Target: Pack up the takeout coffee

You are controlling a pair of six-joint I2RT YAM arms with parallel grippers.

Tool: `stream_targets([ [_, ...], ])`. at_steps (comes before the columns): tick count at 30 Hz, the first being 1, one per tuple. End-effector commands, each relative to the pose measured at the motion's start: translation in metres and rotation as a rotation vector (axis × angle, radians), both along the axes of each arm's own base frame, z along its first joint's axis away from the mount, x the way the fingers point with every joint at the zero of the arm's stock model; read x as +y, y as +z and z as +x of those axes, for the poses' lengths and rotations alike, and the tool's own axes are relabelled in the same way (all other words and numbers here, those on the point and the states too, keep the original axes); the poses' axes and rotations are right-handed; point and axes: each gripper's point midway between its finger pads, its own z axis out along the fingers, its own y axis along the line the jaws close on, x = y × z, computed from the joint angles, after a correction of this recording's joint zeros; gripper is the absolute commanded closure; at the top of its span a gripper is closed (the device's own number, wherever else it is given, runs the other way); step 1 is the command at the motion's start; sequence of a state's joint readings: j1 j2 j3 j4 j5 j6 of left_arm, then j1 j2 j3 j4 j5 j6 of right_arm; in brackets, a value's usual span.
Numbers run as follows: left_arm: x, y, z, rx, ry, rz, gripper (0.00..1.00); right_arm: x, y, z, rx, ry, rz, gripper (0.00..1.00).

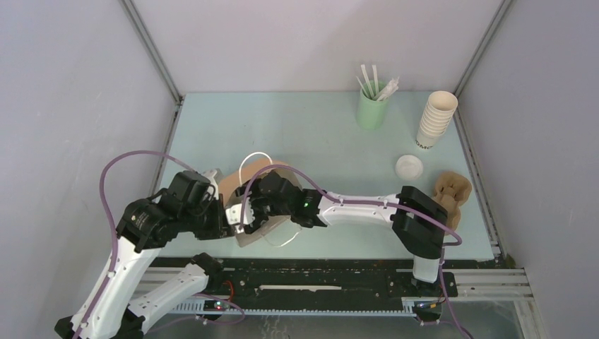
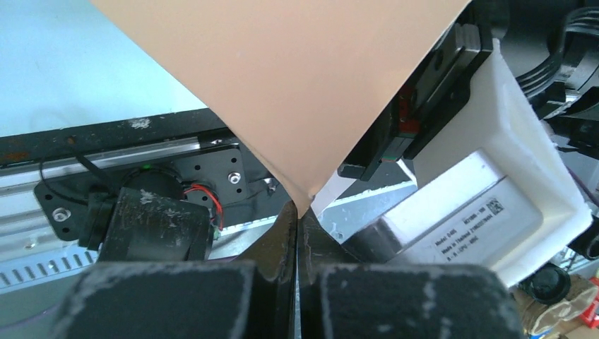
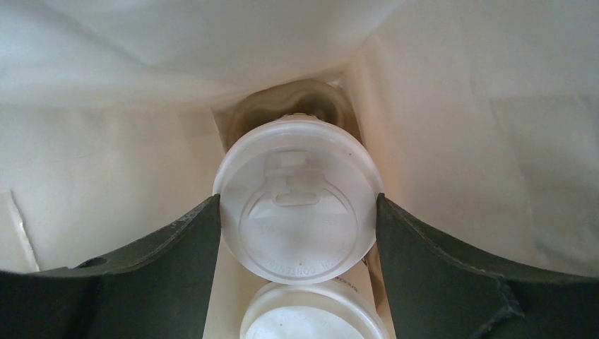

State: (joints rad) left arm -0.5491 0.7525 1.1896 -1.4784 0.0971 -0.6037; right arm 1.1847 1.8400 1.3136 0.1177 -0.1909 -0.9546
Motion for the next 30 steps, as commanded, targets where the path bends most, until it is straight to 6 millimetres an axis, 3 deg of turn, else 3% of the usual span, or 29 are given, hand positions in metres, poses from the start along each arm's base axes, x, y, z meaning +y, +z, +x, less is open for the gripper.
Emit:
stream_targets([
  [1,-0.002,-0.001,-0.005,0.027,-0.008,-0.013,1.00,0.006,0.017,0.024,-0.039,-0.093,0.092,0.52],
  [10,-0.003,0.000,-0.005,0.029,-0.014,-0.014,1.00,0.010,0.004,0.015,-0.035,-0.033,0.060,0.51],
  [19,-0.003,-0.002,-0.006,0.036,-0.013,-0.013,1.00,-0.008,-0.033,0.017,-0.066,-0.086,-0.099,0.53],
  [26,-0.003,-0.003,-0.006,0.040,-0.014,-0.016,1.00,0.005,-0.017,0.020,-0.109,-0.157,-0.069,0.52],
  [30,-0.003,-0.003,-0.007,0.039,-0.014,-0.019,1.00,-0.002,-0.015,0.021,-0.094,-0.228,-0.096,0.53],
])
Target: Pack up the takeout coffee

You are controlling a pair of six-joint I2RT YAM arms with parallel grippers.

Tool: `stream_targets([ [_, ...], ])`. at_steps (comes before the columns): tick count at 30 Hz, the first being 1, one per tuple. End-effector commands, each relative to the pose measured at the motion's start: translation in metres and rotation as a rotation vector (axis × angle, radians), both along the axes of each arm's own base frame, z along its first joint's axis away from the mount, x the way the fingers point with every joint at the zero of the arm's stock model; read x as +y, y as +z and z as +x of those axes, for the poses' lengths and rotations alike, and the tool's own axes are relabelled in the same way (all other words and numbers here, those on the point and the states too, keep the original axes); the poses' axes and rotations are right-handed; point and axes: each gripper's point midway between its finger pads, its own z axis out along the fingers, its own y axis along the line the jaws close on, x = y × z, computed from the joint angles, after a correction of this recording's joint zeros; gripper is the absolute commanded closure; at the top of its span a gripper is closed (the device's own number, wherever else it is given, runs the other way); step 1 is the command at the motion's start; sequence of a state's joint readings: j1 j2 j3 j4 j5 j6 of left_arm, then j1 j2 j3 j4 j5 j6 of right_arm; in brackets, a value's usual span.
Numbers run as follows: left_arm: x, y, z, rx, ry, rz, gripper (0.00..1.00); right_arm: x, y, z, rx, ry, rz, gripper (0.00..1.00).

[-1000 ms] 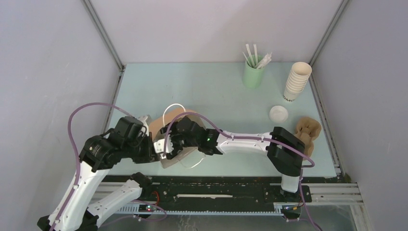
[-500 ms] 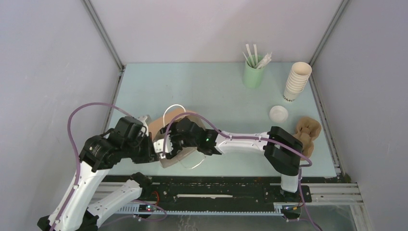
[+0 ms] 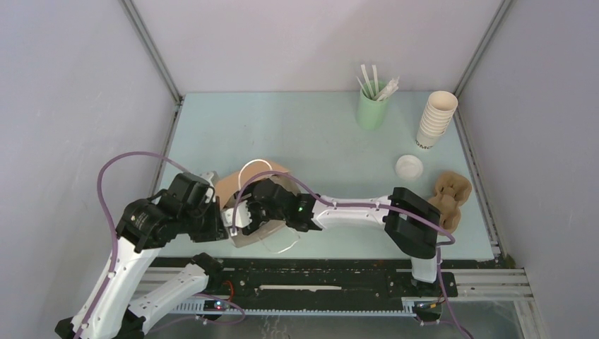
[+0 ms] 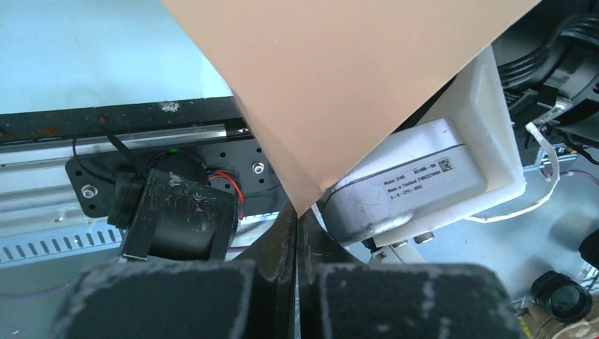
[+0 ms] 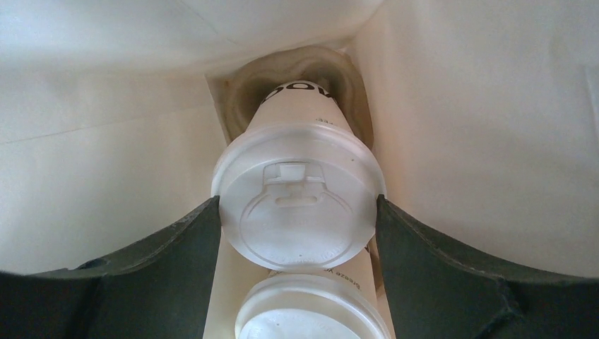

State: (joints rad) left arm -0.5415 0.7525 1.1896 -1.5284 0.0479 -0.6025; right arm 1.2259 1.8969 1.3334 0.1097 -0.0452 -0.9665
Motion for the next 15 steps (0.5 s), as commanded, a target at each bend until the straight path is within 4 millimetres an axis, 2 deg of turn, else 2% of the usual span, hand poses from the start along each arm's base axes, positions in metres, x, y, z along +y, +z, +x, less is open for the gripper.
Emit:
stream_targets([
  [1,-0.017,0.003,-0.003,0.021,-0.045,-0.082,1.00,-0.008,0.007,0.018,-0.036,-0.165,-0.034,0.53],
  [6,-0.019,0.002,-0.003,0.029,-0.061,-0.083,1.00,-0.006,0.011,0.016,0.031,-0.239,-0.050,0.53],
  [15,-0.024,0.006,0.002,0.017,-0.069,-0.100,1.00,0.006,0.031,-0.016,0.147,-0.155,0.060,0.53],
])
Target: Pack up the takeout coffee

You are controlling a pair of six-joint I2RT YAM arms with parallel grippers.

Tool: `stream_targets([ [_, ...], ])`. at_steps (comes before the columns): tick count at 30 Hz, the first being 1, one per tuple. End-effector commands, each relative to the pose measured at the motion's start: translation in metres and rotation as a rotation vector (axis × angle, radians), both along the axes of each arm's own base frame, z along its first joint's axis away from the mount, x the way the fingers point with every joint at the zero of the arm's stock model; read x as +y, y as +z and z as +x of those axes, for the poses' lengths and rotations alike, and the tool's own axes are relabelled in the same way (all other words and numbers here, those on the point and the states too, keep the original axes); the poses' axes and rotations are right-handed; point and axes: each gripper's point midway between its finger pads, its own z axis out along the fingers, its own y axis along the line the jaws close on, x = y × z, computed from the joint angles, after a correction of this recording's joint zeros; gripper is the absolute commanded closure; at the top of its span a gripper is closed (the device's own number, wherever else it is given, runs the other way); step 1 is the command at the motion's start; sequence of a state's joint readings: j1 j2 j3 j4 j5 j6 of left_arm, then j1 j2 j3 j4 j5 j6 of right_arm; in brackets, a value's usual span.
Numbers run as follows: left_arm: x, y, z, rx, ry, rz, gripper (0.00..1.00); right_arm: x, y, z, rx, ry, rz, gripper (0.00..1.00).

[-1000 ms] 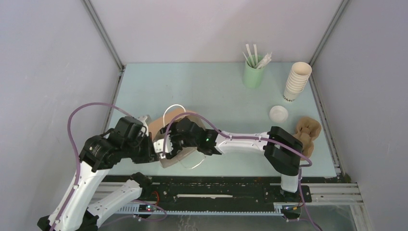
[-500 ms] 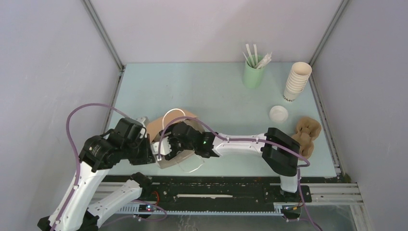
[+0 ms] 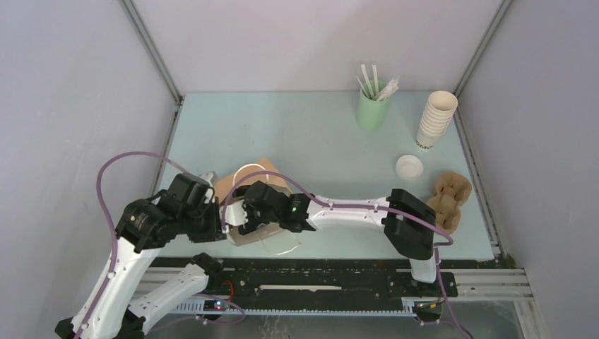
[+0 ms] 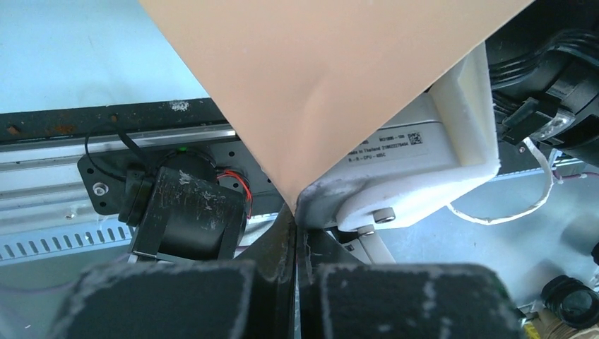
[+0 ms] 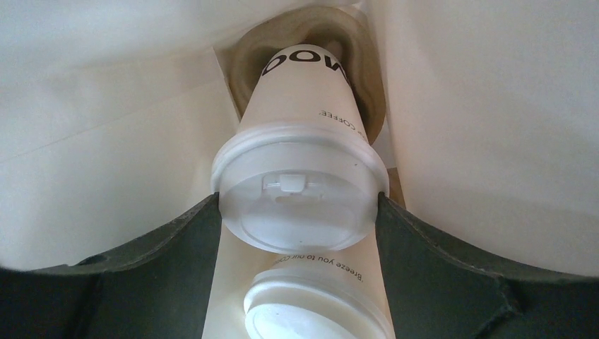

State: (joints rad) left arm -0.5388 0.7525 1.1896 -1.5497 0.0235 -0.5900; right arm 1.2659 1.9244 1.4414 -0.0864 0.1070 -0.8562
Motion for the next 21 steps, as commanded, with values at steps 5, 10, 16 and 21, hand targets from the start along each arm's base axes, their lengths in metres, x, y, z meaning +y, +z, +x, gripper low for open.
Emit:
stream_targets([
  [5,-0.033,0.009,0.005,0.009,-0.071,-0.144,1.00,0.030,0.057,-0.018,0.128,0.028,0.311,0.52],
  [10,-0.034,0.009,0.004,0.014,-0.076,-0.148,1.00,0.028,0.084,-0.017,0.208,0.030,0.428,0.53],
  [16,-0.036,0.008,0.007,0.018,-0.087,-0.145,1.00,0.031,0.084,-0.023,0.259,0.043,0.454,0.52],
  [21,-0.035,0.008,0.006,0.017,-0.085,-0.143,1.00,0.028,0.078,-0.023,0.265,0.022,0.428,0.54],
])
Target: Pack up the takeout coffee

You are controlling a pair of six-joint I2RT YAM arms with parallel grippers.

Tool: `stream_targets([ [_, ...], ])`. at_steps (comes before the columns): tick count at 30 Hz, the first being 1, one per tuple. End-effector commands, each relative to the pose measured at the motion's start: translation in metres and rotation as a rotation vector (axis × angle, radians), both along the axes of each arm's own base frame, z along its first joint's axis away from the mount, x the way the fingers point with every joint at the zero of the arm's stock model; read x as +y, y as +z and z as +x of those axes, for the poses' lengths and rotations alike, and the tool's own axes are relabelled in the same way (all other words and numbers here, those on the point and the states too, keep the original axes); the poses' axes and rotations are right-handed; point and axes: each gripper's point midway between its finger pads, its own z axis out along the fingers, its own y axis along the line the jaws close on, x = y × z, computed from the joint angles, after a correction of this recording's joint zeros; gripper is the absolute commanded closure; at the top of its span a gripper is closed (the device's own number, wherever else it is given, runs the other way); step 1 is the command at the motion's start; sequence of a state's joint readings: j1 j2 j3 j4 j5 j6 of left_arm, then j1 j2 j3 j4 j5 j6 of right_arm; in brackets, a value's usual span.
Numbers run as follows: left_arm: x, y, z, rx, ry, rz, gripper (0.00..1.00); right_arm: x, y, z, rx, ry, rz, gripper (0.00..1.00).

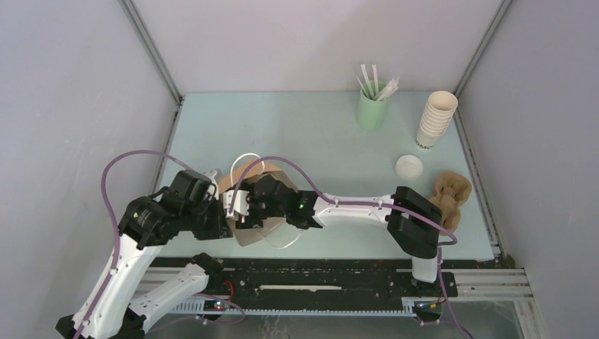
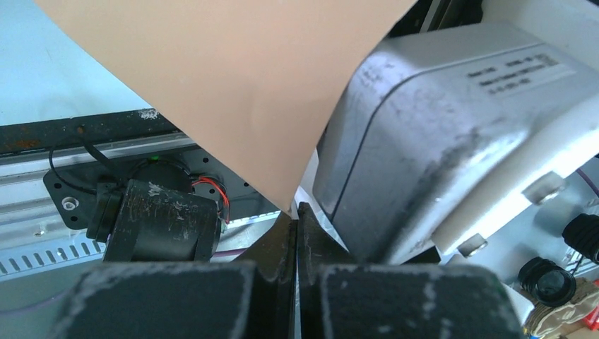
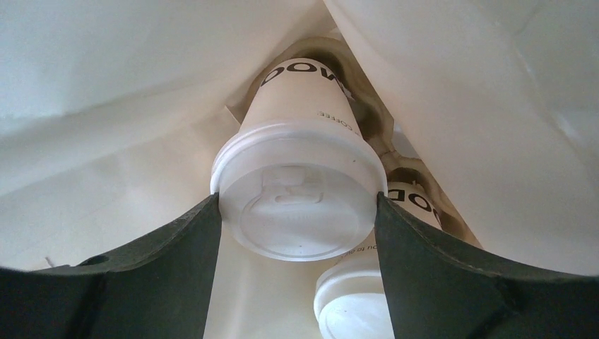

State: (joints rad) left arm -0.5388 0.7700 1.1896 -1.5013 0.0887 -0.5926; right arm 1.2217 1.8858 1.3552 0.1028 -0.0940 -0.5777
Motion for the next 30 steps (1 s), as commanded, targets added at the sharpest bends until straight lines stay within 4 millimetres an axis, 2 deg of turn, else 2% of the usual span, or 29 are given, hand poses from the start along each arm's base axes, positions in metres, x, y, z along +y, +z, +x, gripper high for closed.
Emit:
stream_targets([
  [1,-0.018,0.004,0.001,0.009,-0.057,-0.075,1.00,0.010,0.062,-0.002,-0.022,-0.044,0.156,0.54],
  [6,-0.012,0.003,0.002,-0.016,-0.033,-0.058,1.00,-0.020,0.057,0.017,-0.089,-0.200,0.036,0.58],
  [9,-0.010,-0.002,0.001,-0.011,-0.026,-0.050,1.00,-0.028,0.057,0.015,-0.117,-0.227,-0.009,0.59],
  [13,-0.011,-0.002,0.001,-0.012,-0.029,-0.056,1.00,-0.023,0.057,0.007,-0.167,-0.218,-0.050,0.58],
  [17,-0.012,-0.002,0.001,-0.010,-0.027,-0.063,1.00,-0.021,0.056,0.010,-0.171,-0.236,-0.074,0.58],
  [22,-0.015,-0.002,0.002,-0.006,-0.036,-0.071,1.00,-0.011,0.046,0.007,-0.148,-0.231,-0.118,0.55],
  [30,-0.023,0.006,0.010,-0.004,-0.071,-0.079,1.00,0.002,0.047,0.000,-0.105,-0.234,-0.101,0.53],
])
